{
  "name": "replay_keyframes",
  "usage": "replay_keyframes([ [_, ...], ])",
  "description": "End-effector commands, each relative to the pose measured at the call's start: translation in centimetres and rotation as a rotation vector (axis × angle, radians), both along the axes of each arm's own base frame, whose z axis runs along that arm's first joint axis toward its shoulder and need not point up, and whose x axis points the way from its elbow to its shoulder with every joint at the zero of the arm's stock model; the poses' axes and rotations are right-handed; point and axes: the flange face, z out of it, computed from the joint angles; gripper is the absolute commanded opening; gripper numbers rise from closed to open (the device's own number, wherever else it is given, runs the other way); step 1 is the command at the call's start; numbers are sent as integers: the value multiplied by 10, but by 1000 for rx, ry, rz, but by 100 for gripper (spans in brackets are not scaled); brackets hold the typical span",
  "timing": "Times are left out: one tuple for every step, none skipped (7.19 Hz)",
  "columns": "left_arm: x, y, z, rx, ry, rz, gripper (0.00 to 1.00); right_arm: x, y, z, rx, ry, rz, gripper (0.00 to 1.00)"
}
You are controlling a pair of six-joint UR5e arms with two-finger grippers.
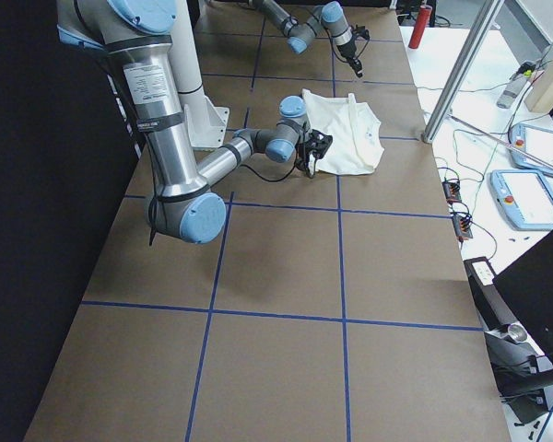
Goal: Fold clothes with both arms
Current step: 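Release the hem and move the right gripper to the folded shirt's side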
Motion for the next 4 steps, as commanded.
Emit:
replay_keyframes([
  [-3,-3,5,11,-26,-36,32,-14,-3,3,3,17,8,70],
  [-3,-3,5,13,-25,-38,32,-23,-2,16,-6,38,0,70],
  [-3,-3,6,11,-27,-38,32,-23,0,16,-8,38,-2,55],
  [-2,-3,5,12,-26,-36,32,-18,3,17,-9,37,-5,1],
])
